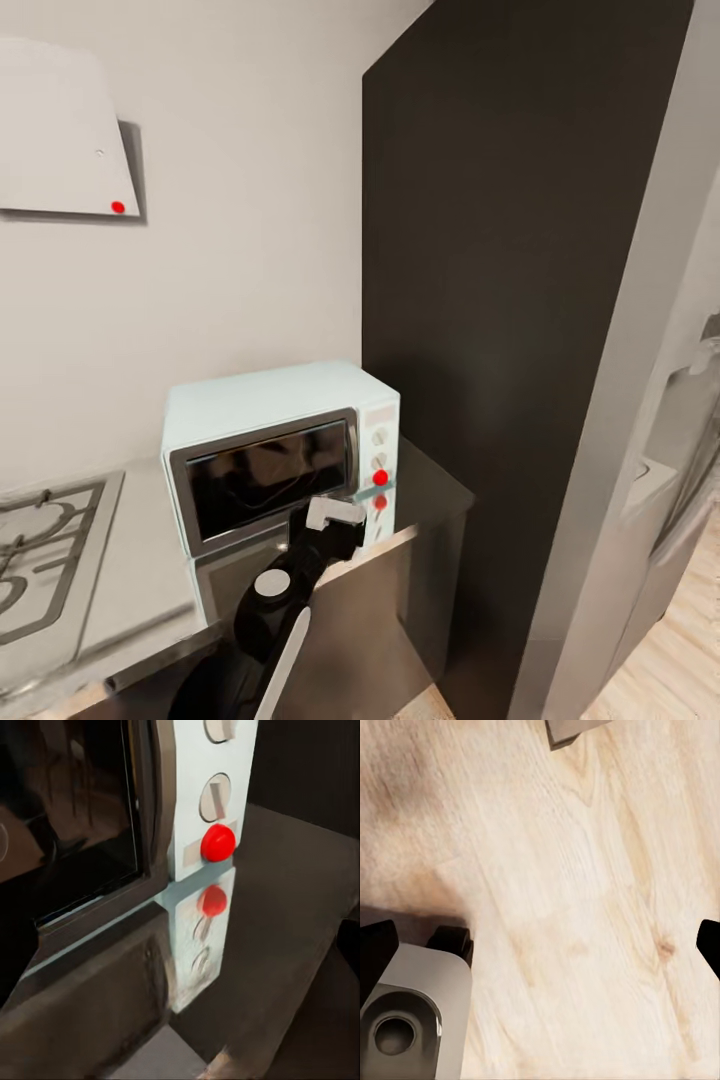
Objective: In the kitchen, take the popcorn bag from the countertop, put it into the microwave, and heat it until the popcorn is cooked so the cooked popcorn ends up inside the bag.
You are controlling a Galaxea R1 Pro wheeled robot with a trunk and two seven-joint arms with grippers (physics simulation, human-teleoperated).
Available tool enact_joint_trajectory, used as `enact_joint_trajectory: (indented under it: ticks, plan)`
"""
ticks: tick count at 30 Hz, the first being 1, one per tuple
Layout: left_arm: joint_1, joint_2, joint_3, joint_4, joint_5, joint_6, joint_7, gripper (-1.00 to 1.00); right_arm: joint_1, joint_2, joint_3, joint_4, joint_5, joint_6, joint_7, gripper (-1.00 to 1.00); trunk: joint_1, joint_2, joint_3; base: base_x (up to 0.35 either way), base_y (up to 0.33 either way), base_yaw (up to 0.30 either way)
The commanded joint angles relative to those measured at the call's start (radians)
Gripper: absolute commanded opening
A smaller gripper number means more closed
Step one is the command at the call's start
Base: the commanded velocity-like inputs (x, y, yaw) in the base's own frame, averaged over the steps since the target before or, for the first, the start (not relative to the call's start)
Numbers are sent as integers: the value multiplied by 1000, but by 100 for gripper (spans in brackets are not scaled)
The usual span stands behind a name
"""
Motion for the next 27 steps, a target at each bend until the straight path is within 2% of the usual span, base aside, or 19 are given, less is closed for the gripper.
enact_joint_trajectory:
  ticks: [1,7,10,12,14,16,17,20,24,25,27]
  plan:
    - [-1,0,-2,-1,-1,5,4,100,-1,-1,-8,2,6,0,2,100,-1,-1,-1,-324,0,0]
    - [-1,0,-5,1,-1,6,4,100,-1,-1,-8,2,6,0,2,100,-1,-1,-1,-324,-2,0]
    - [-1,0,-32,14,23,5,4,100,-1,-1,-8,2,6,0,1,100,-1,-1,-1,-323,-67,0]
    - [-1,0,-64,61,91,0,3,100,-1,-1,-8,2,6,0,1,100,-1,-1,-1,-165,-59,0]
    - [-1,0,-73,184,160,-44,0,100,-1,-1,-8,2,6,0,2,100,-1,-1,-1,-43,-16,0]
    - [-1,0,-75,347,230,-145,-3,100,-1,0,-8,2,6,1,2,100,-1,-1,-1,-12,-4,0]
    - [-1,0,-77,461,285,-225,-4,100,-1,1,-8,2,6,1,2,100,-1,-1,-1,-5,-2,0]
    - [-1,0,-77,728,417,-402,-7,100,-1,1,-8,2,6,2,2,100,-1,-1,-1,-2,-1,0]
    - [-1,0,-73,1047,527,-459,-8,100,-1,1,-8,2,6,2,1,100,-1,-1,-1,0,0,0]
    - [-1,0,-71,1175,579,-465,-13,100,-1,1,-8,2,6,2,1,100,-1,-1,-1,0,0,0]
    - [-1,0,-70,1280,638,-467,-32,100,-1,1,-8,2,6,2,1,100,-1,-1,-1,0,0,0]
